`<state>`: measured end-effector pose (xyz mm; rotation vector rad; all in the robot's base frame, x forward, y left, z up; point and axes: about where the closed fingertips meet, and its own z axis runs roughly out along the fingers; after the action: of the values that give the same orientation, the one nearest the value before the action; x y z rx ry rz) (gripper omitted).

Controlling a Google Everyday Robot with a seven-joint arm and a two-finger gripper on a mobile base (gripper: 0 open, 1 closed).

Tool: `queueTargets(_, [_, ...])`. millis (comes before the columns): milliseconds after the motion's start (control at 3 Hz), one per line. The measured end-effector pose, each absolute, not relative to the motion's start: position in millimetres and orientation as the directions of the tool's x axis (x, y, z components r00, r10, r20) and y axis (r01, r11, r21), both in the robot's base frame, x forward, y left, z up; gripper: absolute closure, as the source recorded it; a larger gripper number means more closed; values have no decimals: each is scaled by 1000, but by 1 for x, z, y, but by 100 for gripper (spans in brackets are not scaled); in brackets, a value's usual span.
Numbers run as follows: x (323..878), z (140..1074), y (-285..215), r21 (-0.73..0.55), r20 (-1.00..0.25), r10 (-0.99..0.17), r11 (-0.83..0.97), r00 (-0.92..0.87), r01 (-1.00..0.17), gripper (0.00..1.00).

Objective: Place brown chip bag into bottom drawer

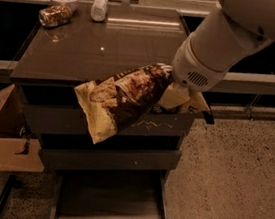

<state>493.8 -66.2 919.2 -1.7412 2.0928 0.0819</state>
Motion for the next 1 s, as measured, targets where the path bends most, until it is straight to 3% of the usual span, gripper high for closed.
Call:
queueTargets(667, [514,847,-86,-174,-505,-852,257,-138,-951,100])
queueTargets(1000, [525,819,-85,-184,-495,-863,218,-101,-958,100])
